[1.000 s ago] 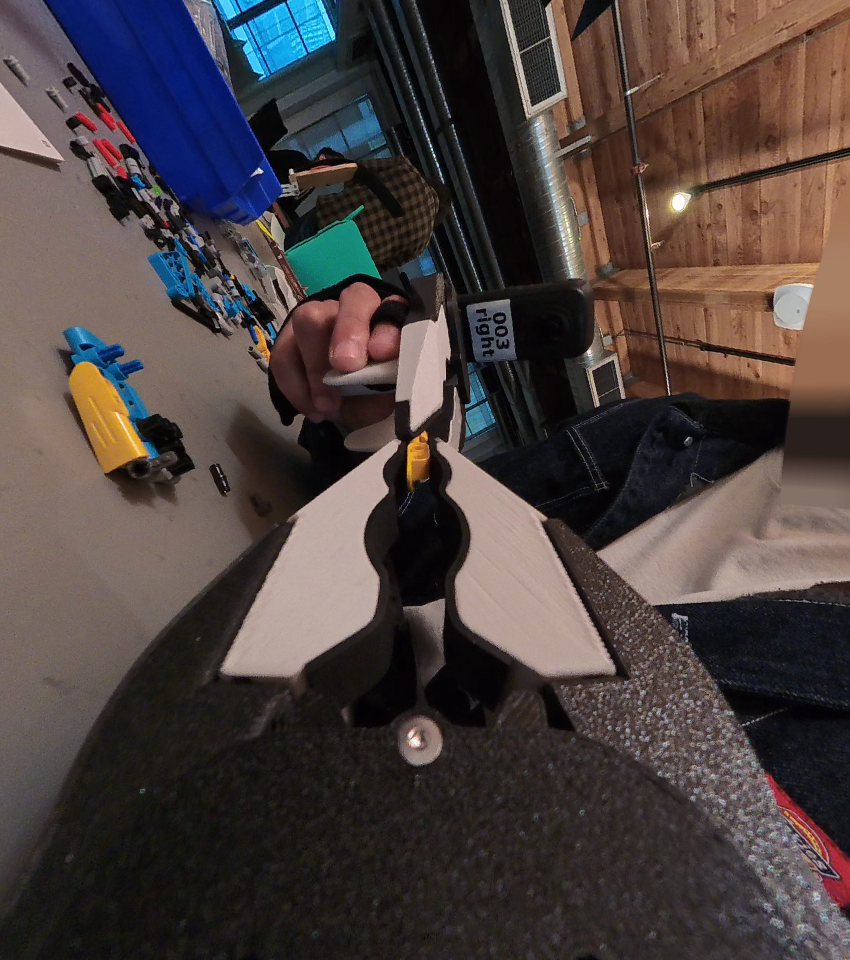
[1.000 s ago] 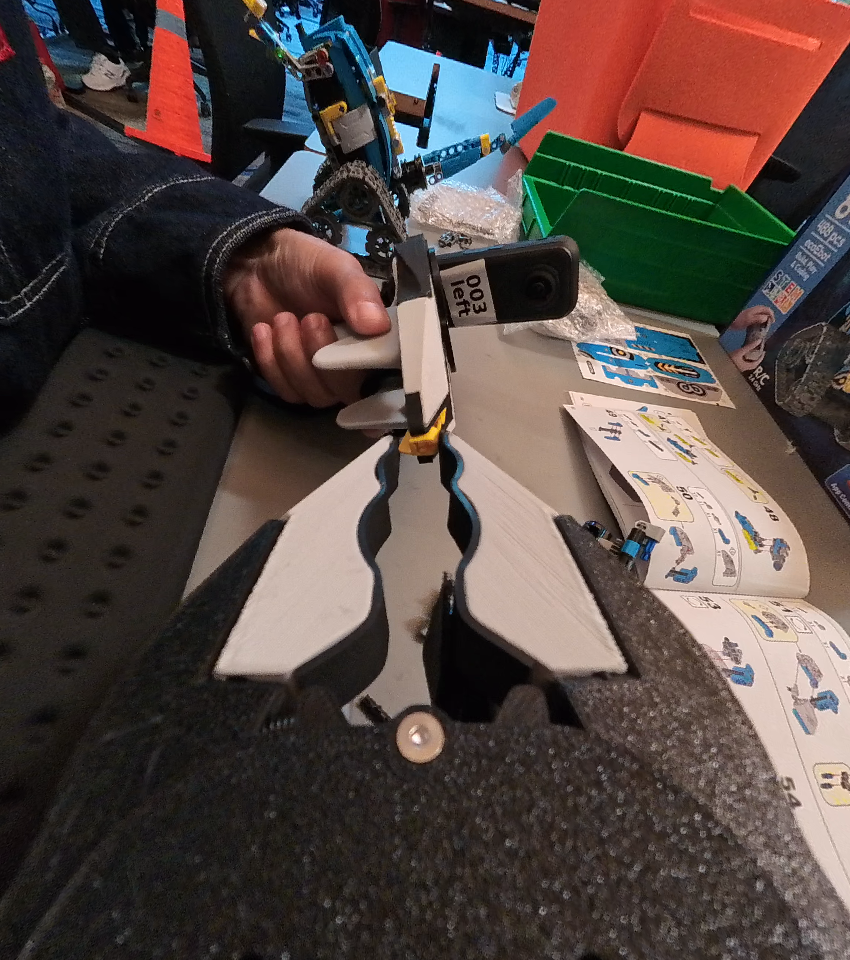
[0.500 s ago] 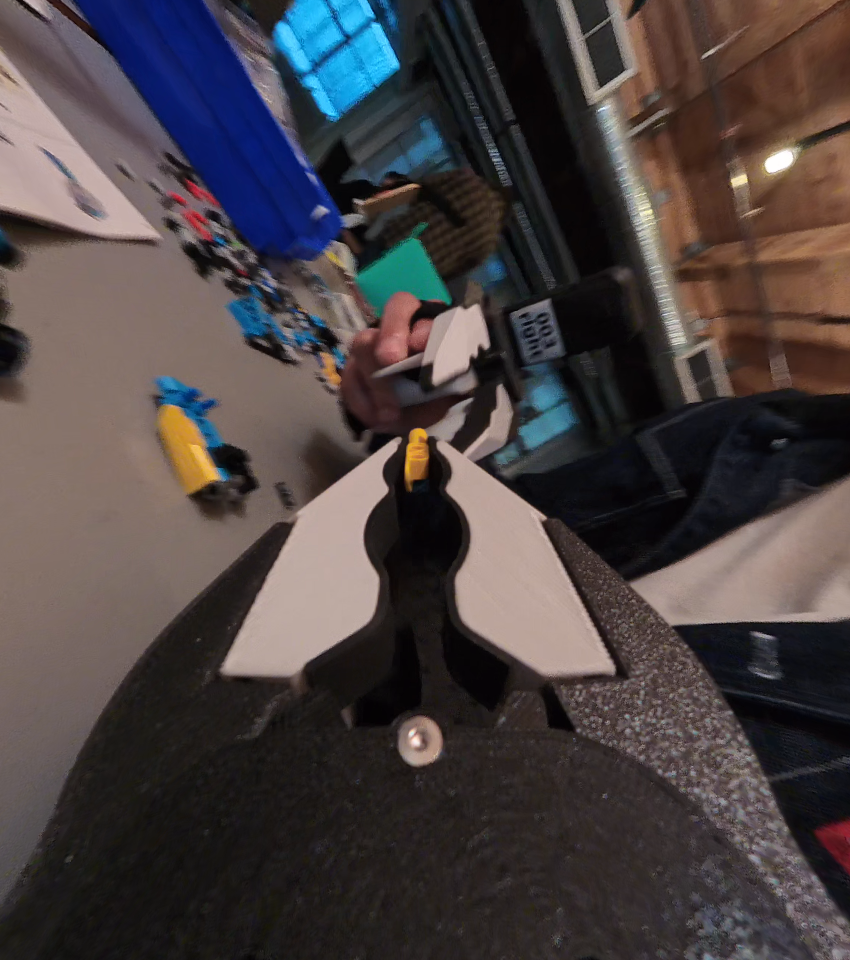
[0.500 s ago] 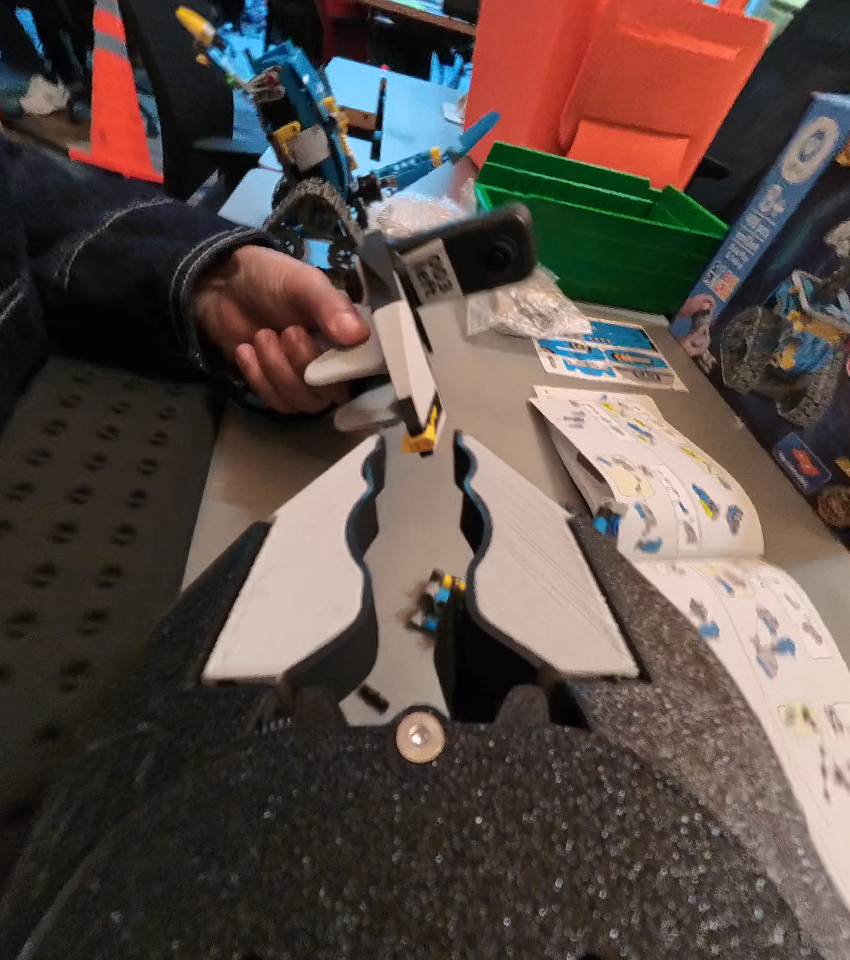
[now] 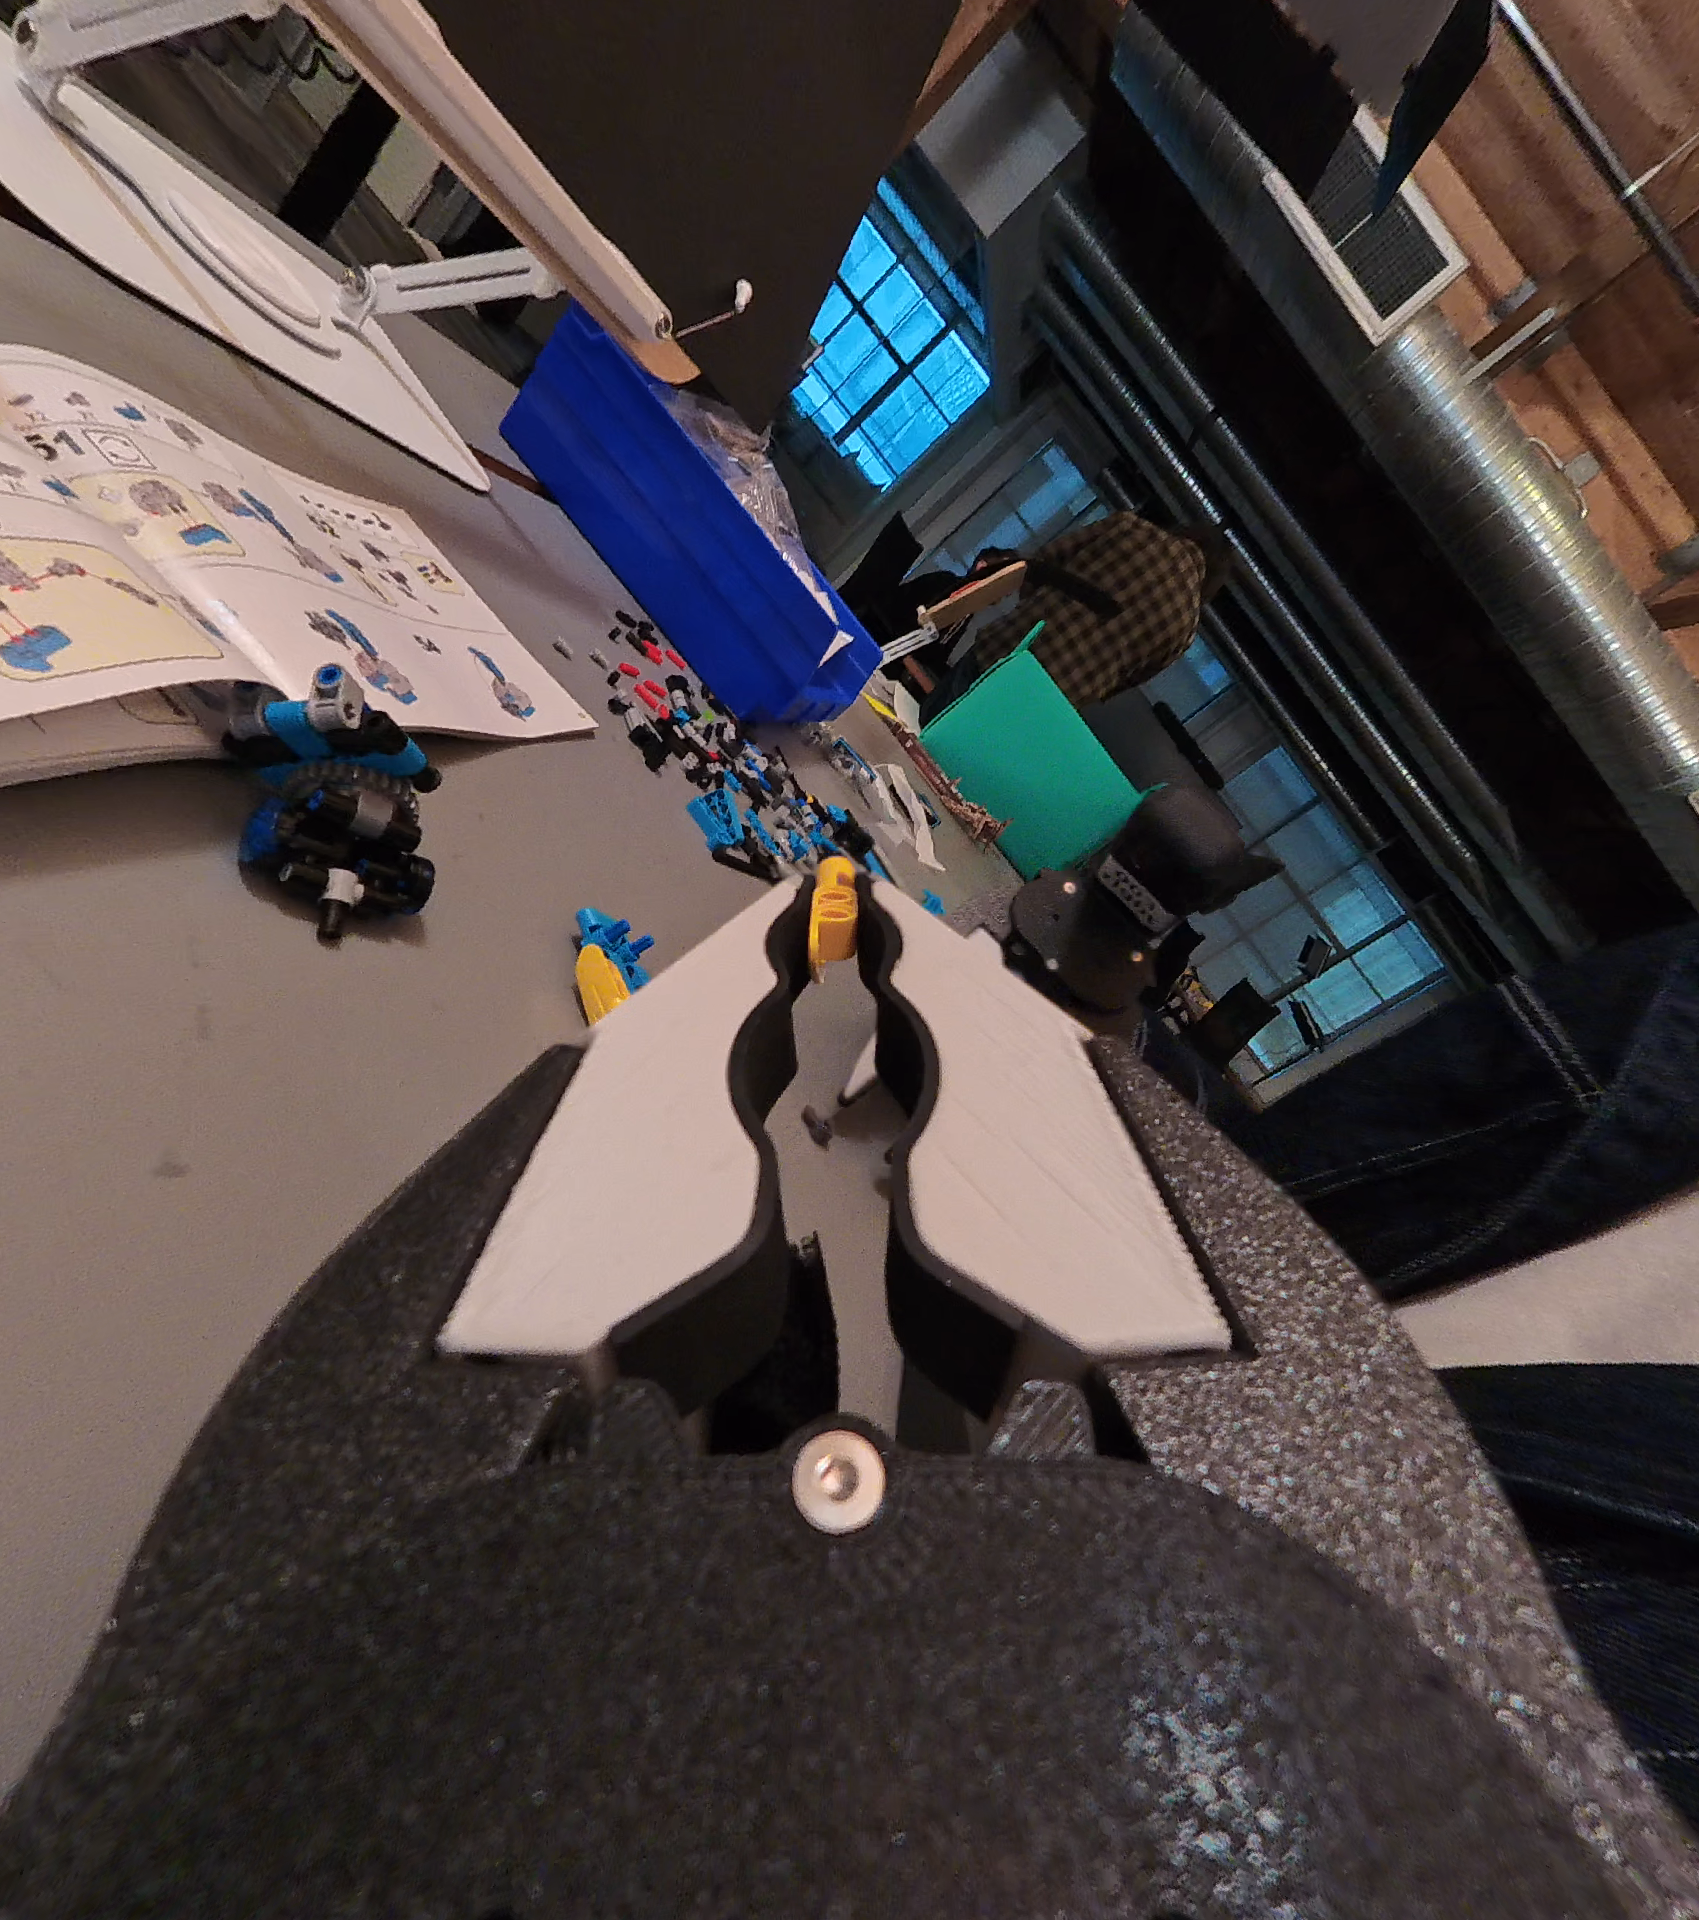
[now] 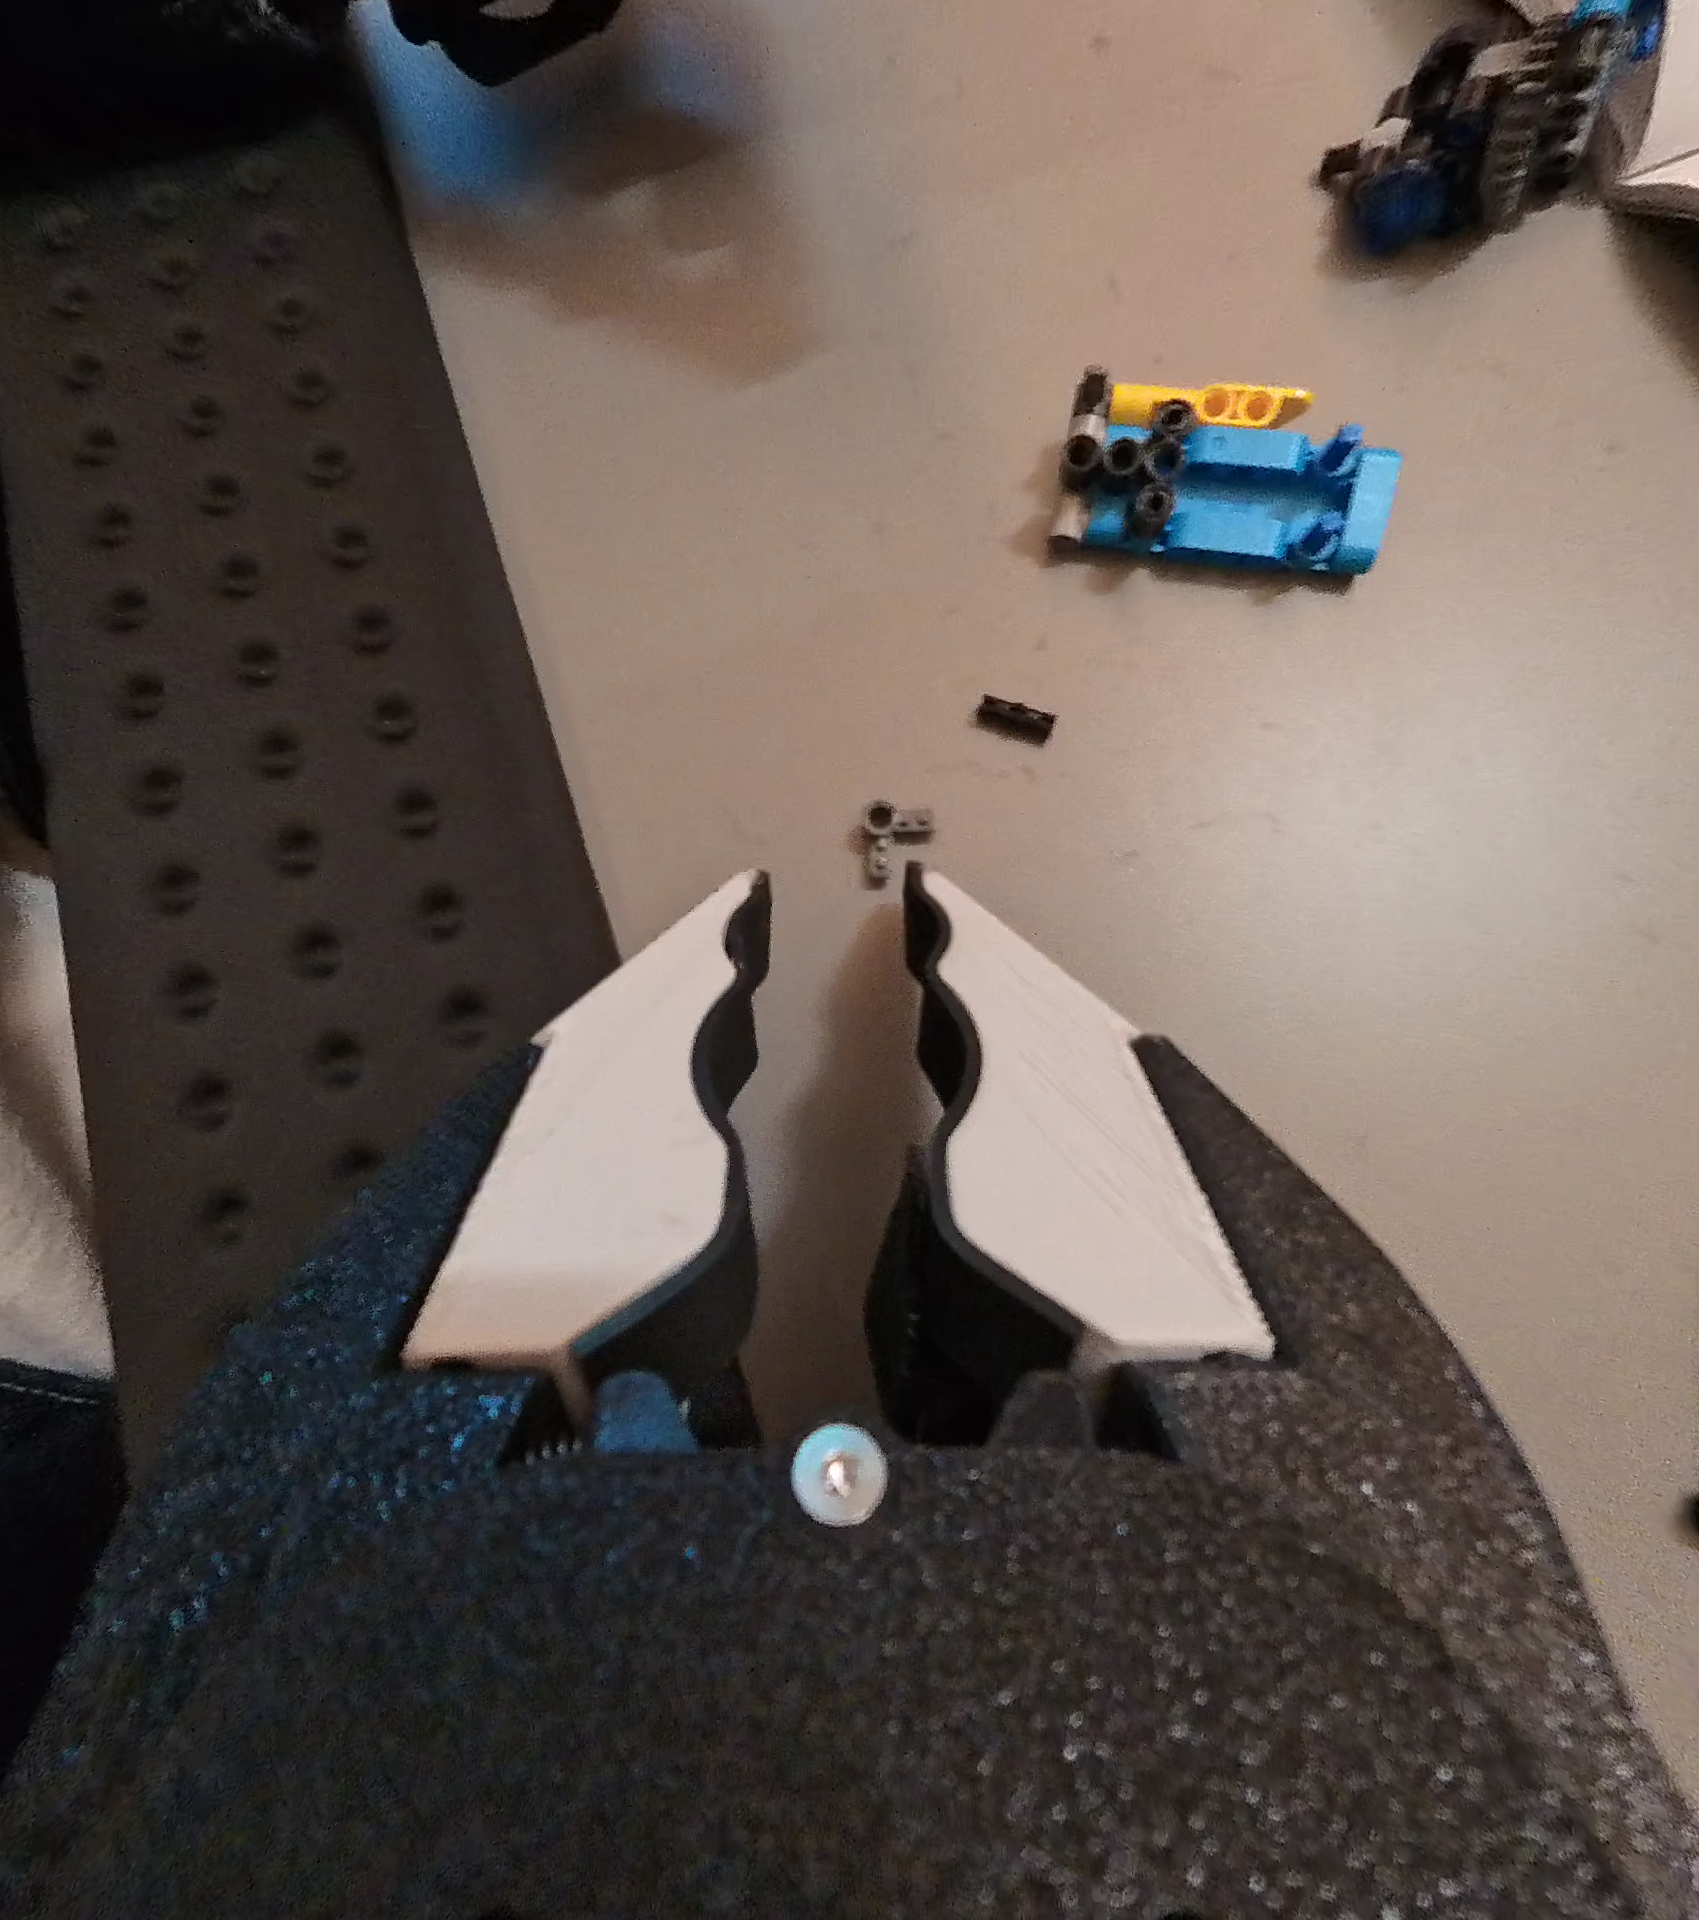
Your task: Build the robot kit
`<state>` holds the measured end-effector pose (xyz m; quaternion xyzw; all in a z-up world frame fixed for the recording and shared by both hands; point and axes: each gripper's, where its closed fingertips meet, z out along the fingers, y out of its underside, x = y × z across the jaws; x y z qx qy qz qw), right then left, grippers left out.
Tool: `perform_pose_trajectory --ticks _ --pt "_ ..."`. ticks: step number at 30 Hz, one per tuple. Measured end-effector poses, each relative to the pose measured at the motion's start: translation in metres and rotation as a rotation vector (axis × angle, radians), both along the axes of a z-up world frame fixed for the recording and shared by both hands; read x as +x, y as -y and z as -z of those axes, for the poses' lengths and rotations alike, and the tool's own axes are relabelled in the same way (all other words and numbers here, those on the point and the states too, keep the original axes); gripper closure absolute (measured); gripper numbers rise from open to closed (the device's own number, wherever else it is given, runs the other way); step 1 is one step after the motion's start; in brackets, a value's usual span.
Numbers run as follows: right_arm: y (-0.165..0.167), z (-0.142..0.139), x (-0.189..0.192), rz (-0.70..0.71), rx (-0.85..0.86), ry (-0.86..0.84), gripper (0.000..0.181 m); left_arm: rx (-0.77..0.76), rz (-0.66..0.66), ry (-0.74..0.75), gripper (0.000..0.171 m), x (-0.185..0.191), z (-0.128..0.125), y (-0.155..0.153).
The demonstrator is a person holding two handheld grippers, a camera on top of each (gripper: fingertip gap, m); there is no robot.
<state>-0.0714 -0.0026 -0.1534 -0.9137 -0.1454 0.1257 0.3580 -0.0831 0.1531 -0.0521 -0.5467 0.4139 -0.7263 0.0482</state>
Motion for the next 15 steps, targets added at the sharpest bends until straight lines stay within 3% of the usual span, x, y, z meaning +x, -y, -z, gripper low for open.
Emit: perform_pose_trajectory --ticks 15 --pt "0.000 0.009 0.001 0.013 -0.039 0.068 0.160 0.096 0.018 -0.025 0.164 0.000 0.006 0.011"
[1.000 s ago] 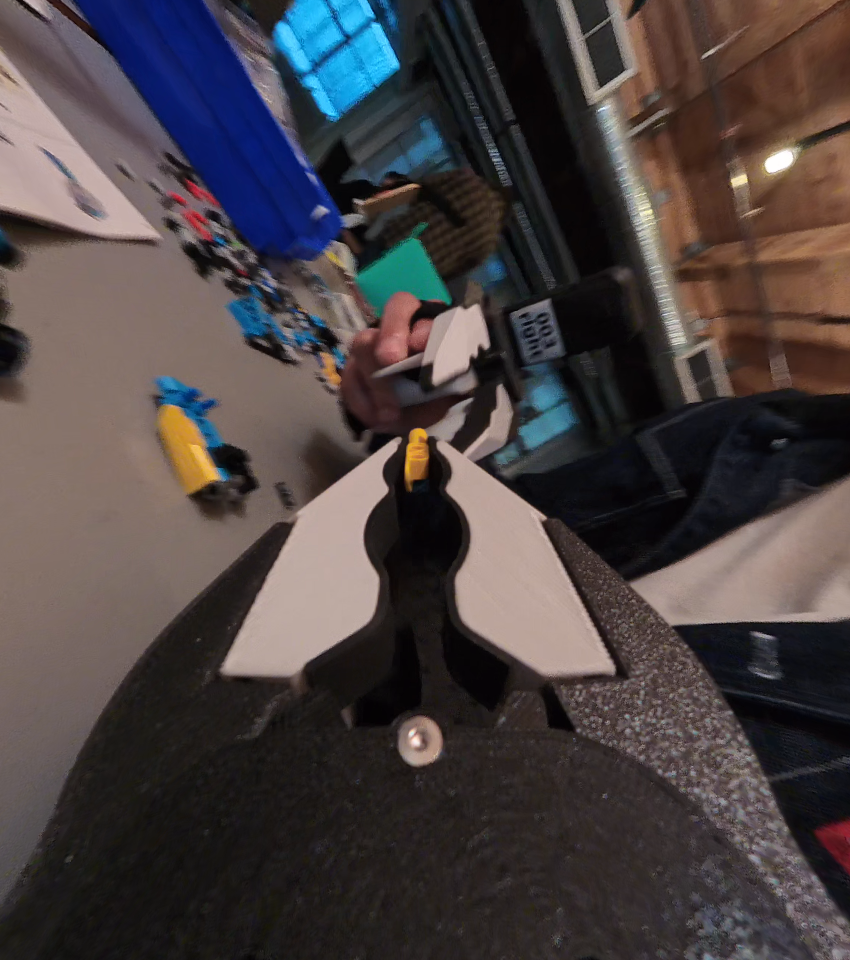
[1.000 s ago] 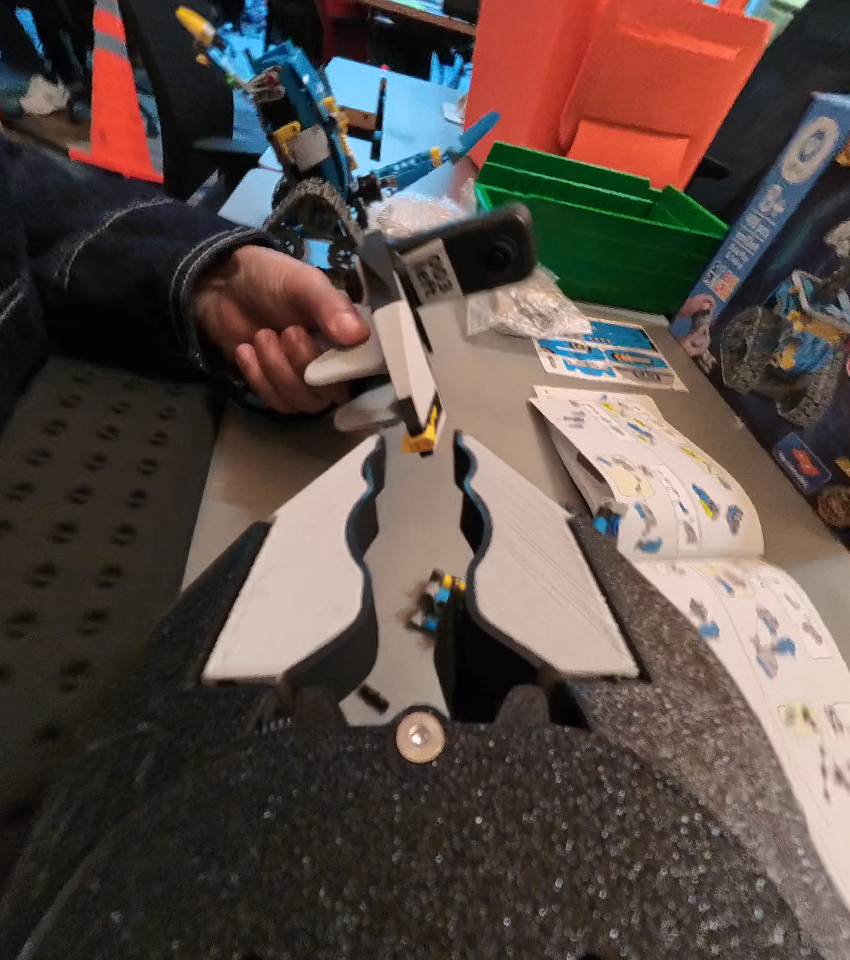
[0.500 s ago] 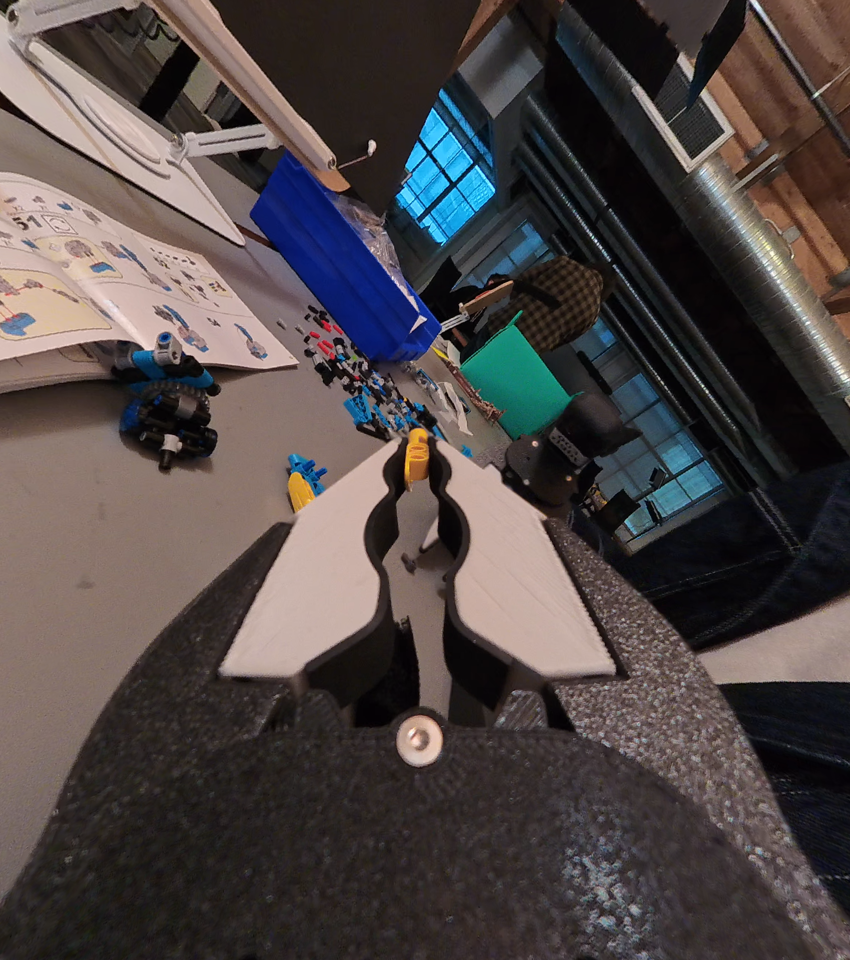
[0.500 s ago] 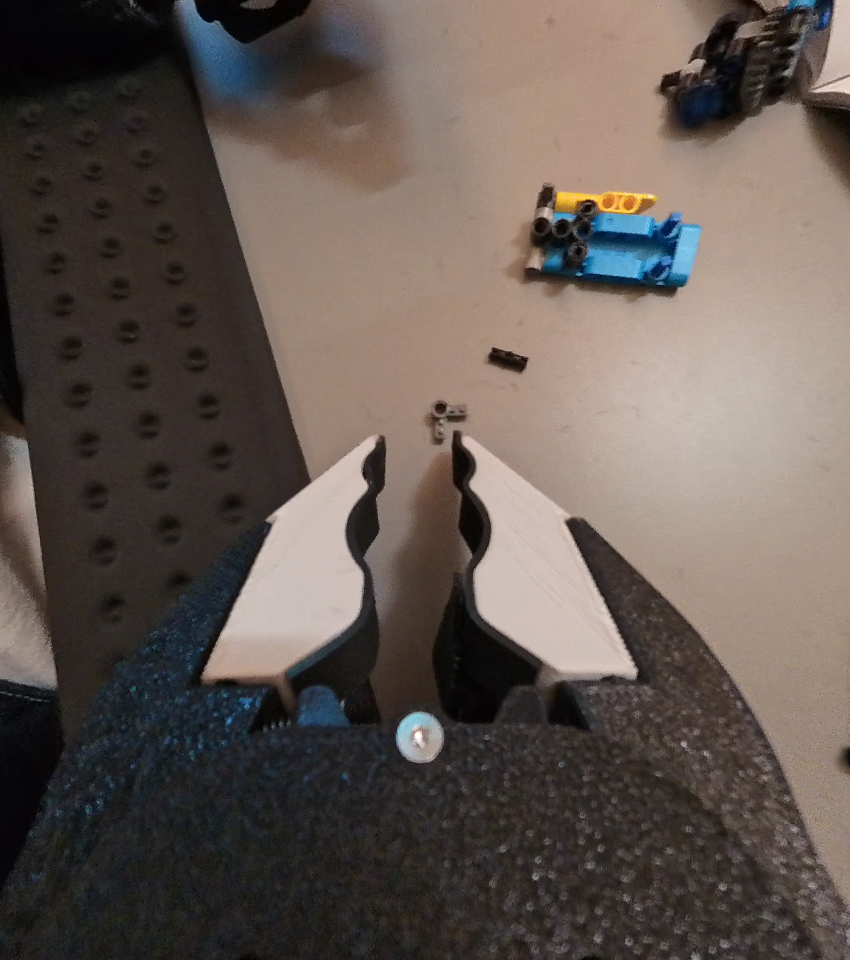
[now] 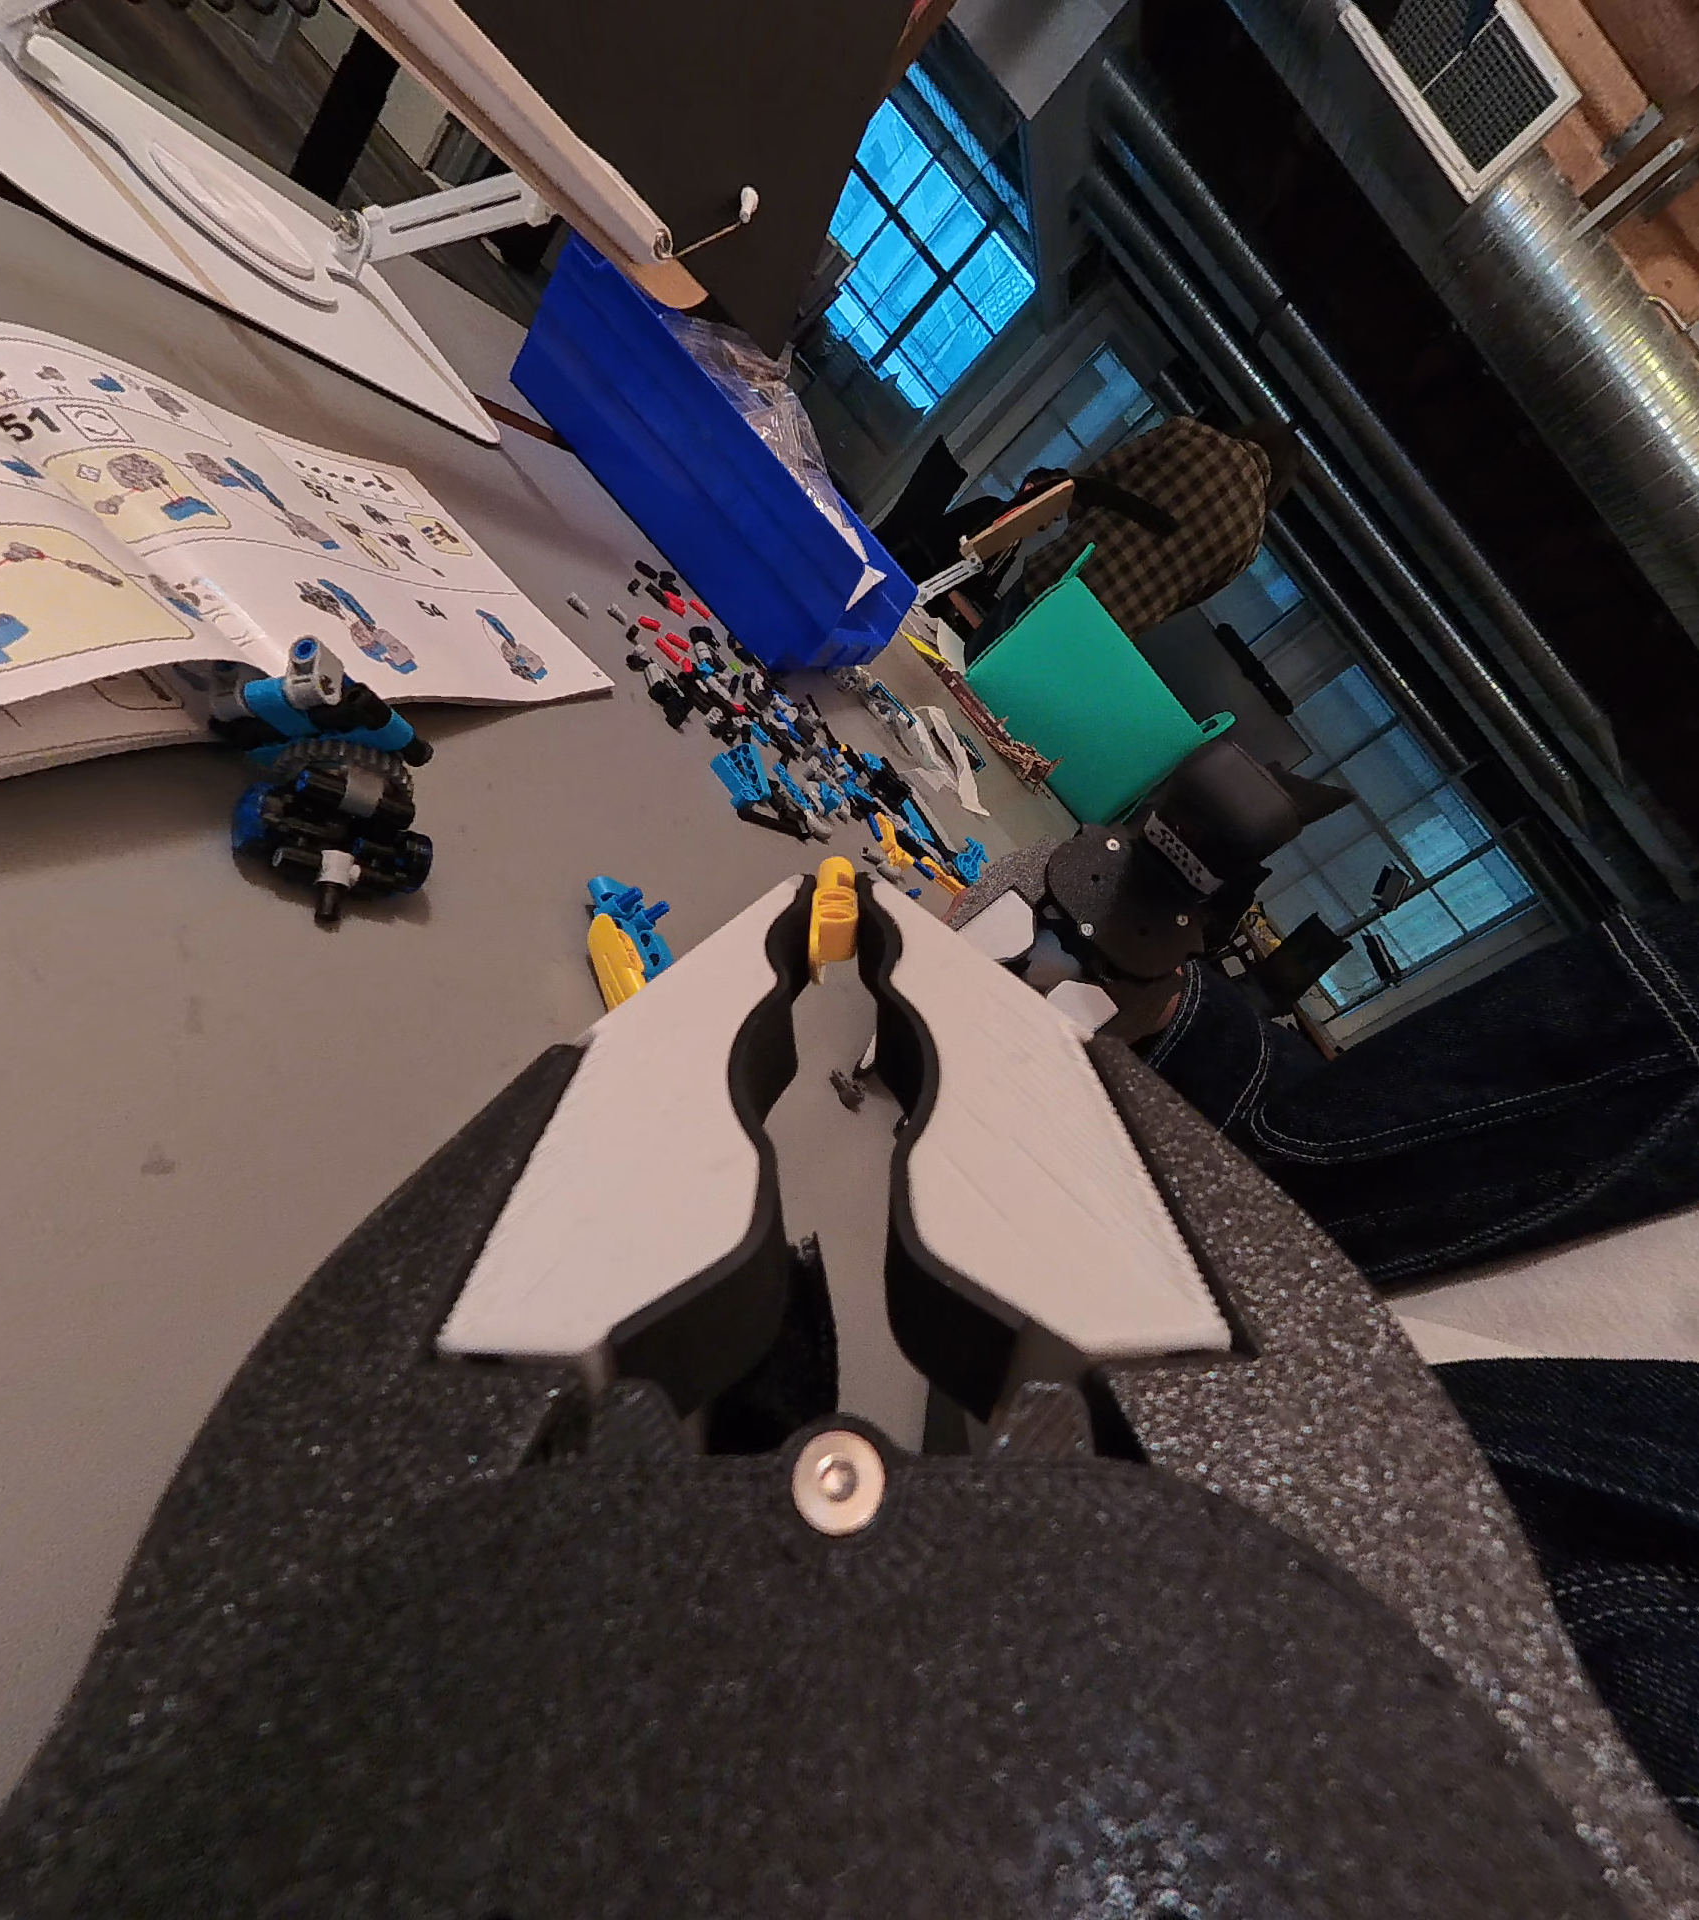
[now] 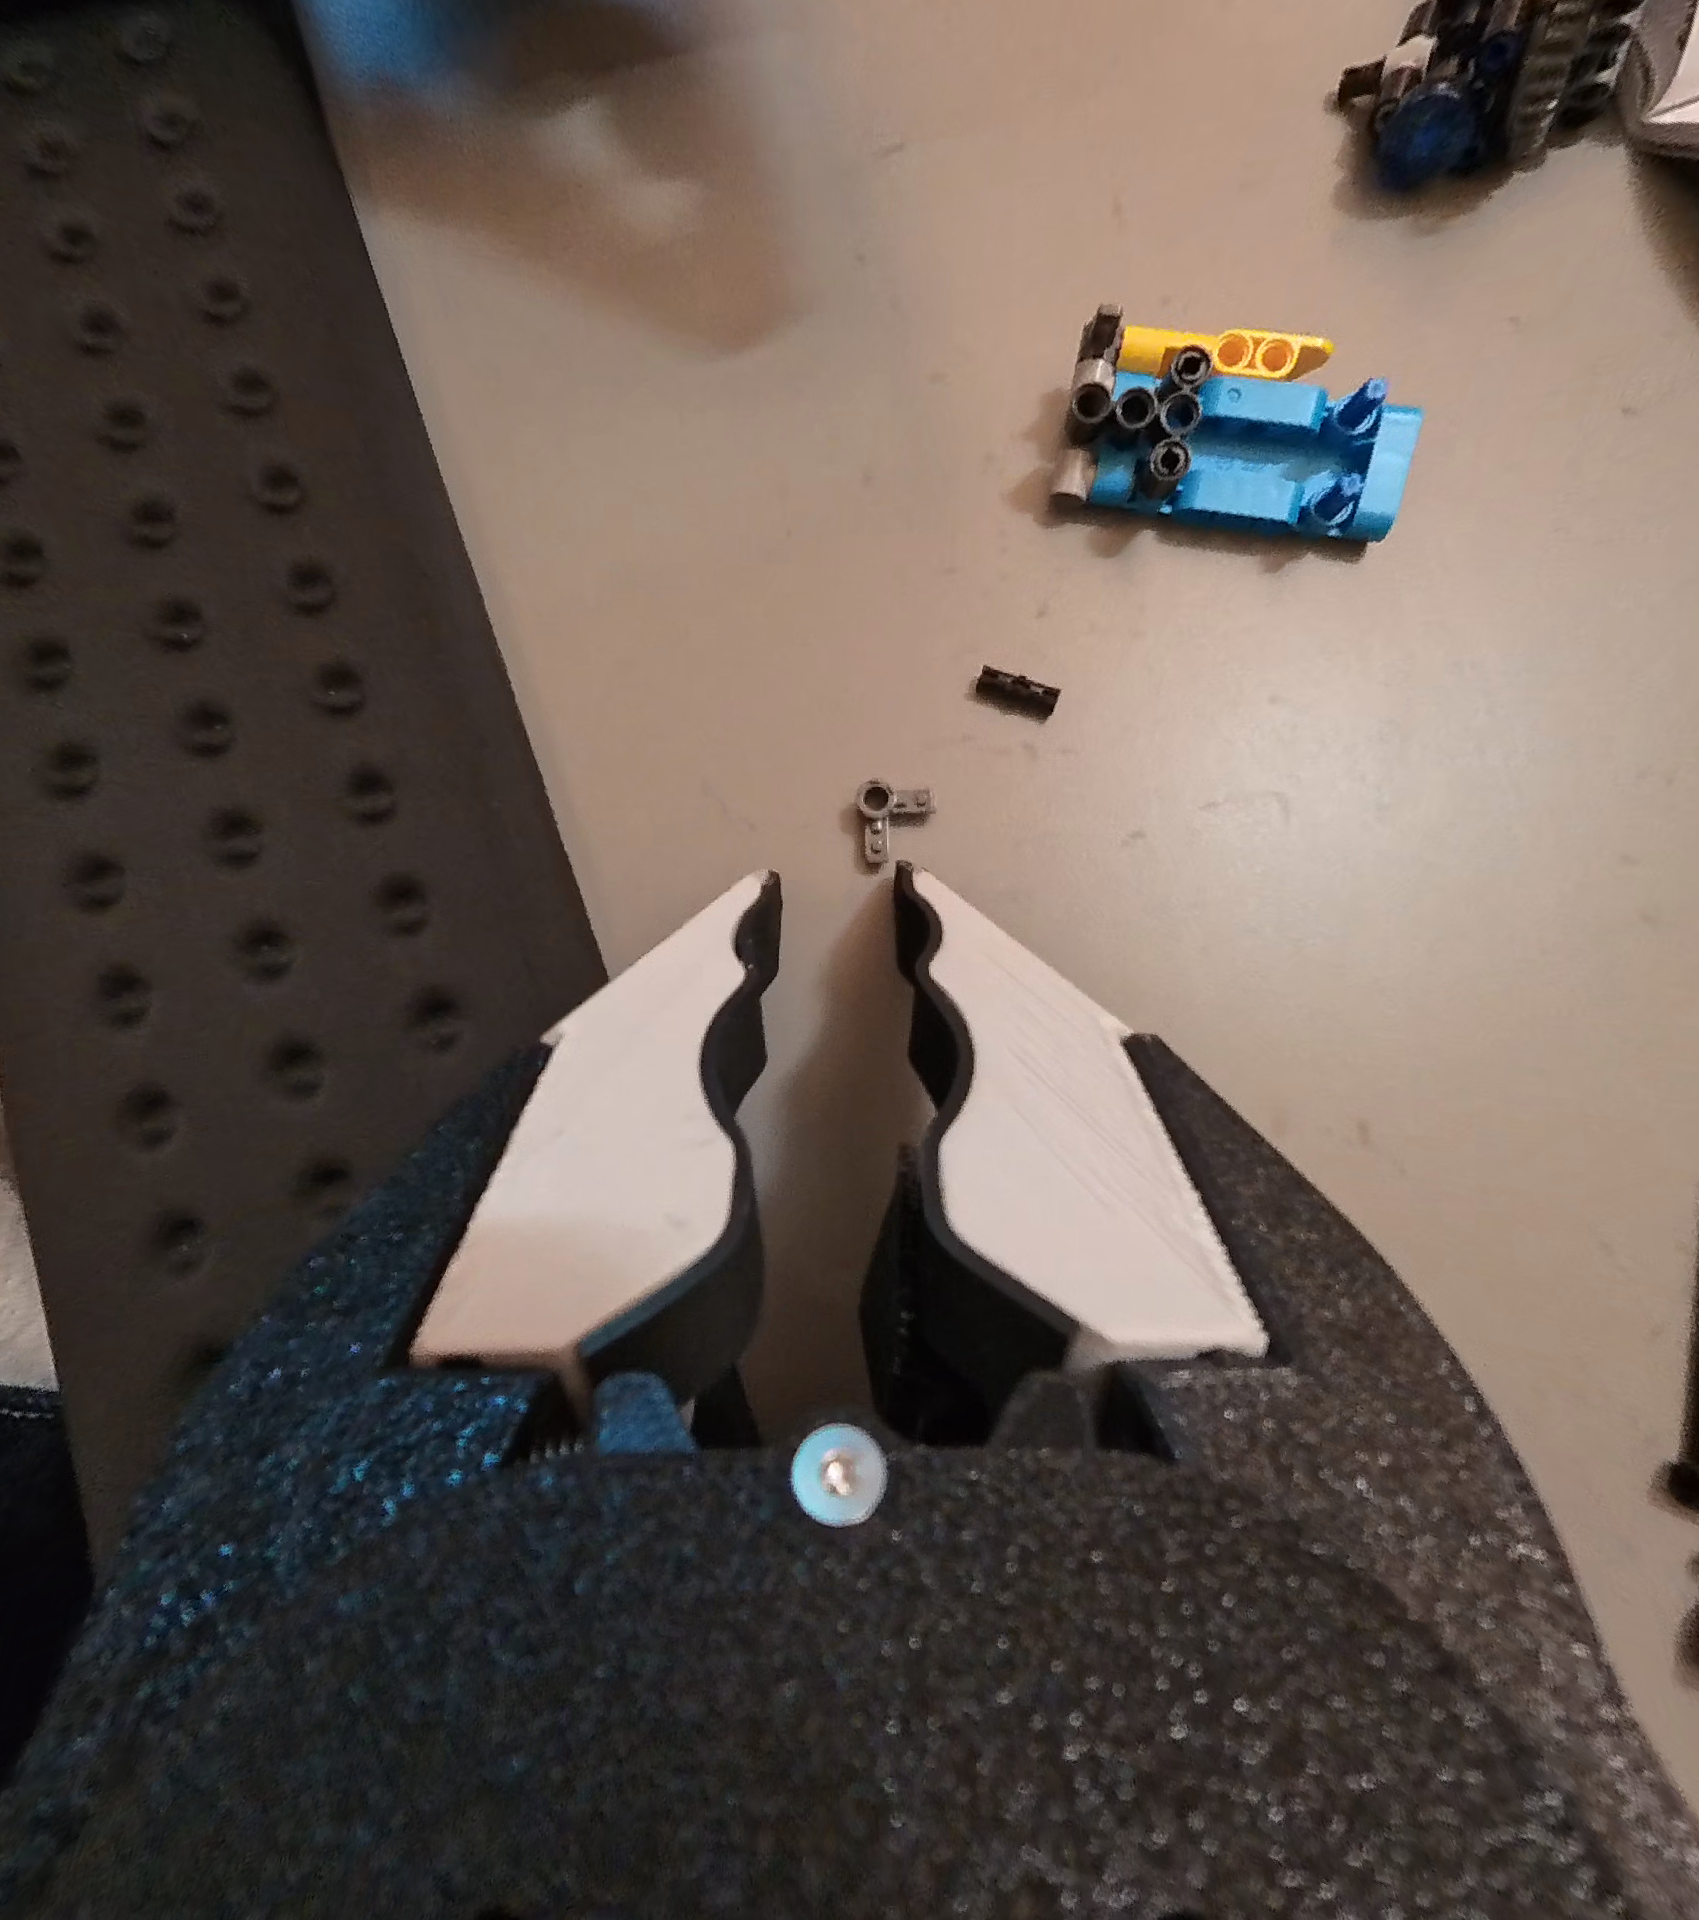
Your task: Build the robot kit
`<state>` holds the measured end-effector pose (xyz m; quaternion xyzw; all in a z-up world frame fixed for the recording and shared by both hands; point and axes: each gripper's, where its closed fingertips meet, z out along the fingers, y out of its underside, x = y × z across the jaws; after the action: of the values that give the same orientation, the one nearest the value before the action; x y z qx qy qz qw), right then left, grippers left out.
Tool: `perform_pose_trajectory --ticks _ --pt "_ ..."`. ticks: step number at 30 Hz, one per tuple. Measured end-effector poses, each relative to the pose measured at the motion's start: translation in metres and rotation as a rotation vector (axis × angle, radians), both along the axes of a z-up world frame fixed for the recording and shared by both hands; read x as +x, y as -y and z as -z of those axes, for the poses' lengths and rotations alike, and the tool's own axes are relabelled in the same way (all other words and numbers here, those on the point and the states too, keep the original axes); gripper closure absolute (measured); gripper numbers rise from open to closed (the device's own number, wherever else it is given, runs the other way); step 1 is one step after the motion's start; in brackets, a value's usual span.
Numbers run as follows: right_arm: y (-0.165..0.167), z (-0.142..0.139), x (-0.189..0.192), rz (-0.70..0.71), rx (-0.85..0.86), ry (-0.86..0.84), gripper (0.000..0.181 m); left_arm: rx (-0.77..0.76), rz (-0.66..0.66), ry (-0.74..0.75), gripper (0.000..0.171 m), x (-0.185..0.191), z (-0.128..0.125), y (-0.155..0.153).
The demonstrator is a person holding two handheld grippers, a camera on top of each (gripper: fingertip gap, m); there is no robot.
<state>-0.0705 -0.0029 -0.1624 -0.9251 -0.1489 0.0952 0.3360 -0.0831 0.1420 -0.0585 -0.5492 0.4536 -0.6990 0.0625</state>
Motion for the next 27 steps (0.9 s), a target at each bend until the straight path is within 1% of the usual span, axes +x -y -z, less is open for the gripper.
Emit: perform_pose_trajectory --ticks 5,14,17,21,23,25,27 --pt "-0.002 0.001 -0.007 -0.022 -0.008 -0.015 0.160 -0.004 0.002 -0.003 0.164 0.000 0.000 0.000" --pt "-0.018 -0.001 -0.023 -0.074 0.002 -0.038 0.157 -0.010 0.001 -0.005 0.164 0.000 0.001 -0.001" --pt "-0.017 -0.009 -0.016 -0.053 0.020 -0.061 0.158 -0.013 0.001 -0.005 0.164 0.000 0.001 -0.001" --pt "-0.010 -0.005 0.001 -0.025 -0.005 -0.007 0.158 -0.014 0.002 -0.005 0.164 0.000 0.000 -0.001" --pt "-0.011 -0.006 0.004 -0.024 0.012 0.000 0.159 -0.011 0.001 -0.006 0.164 0.000 0.001 -0.001" --pt "-0.014 -0.009 0.004 -0.017 0.029 -0.025 0.161 -0.015 0.001 -0.005 0.164 0.000 0.001 -0.001" --pt "-0.015 -0.007 0.004 -0.014 0.017 -0.046 0.160 -0.019 0.001 -0.004 0.164 0.000 0.000 -0.002"
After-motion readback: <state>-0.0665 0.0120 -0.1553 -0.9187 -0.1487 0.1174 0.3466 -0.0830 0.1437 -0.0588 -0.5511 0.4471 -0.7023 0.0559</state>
